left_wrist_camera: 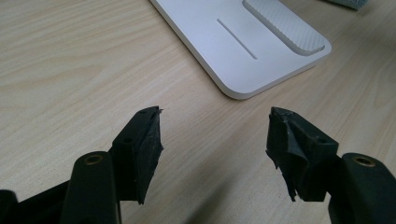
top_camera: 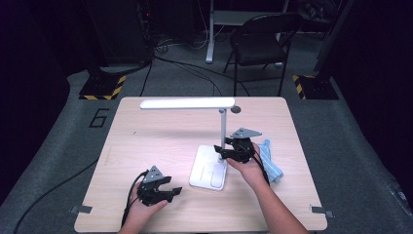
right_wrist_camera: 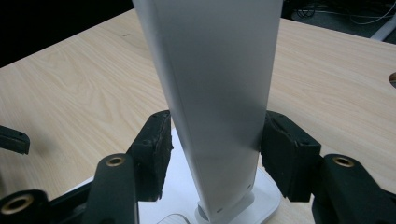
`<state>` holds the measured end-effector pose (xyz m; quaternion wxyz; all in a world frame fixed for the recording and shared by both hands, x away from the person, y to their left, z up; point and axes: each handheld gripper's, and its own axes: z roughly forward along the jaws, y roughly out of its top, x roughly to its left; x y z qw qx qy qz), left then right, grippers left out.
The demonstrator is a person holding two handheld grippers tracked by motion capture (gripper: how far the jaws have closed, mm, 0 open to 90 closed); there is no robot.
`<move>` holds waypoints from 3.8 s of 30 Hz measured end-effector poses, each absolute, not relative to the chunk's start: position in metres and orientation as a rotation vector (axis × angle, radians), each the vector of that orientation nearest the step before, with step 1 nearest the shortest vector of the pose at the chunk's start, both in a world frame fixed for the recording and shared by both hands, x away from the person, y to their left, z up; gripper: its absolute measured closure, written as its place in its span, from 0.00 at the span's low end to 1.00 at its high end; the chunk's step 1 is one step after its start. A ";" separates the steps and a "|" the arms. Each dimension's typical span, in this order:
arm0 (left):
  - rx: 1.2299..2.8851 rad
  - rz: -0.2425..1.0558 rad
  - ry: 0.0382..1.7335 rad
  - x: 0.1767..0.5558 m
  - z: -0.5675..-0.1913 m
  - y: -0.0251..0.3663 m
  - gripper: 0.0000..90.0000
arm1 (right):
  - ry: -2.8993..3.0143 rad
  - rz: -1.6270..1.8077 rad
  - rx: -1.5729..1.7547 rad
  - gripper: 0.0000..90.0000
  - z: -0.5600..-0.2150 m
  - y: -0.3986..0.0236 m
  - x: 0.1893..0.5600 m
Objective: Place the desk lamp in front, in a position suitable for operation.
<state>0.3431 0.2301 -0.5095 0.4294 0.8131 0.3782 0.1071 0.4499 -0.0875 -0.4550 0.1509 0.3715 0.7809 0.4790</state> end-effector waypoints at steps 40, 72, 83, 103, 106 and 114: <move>2.018 0.243 0.977 0.345 -0.510 0.234 0.39 | 2.348 1.372 0.904 0.57 -0.453 -0.082 0.418; 2.010 0.253 0.988 0.346 -0.511 0.237 0.39 | 2.183 1.340 1.086 0.51 -0.455 -0.097 0.418; 2.013 0.260 0.989 0.346 -0.511 0.236 0.39 | 2.233 1.336 0.993 0.52 -0.454 -0.096 0.401; 2.010 0.254 0.989 0.346 -0.510 0.239 0.39 | 2.315 1.401 0.873 0.45 -0.454 -0.091 0.413; 2.012 0.254 0.992 0.346 -0.510 0.239 0.39 | 2.322 1.415 0.856 0.46 -0.455 -0.091 0.408; 2.004 0.250 1.002 0.346 -0.510 0.239 0.39 | 2.361 1.414 0.826 0.57 -0.454 -0.085 0.387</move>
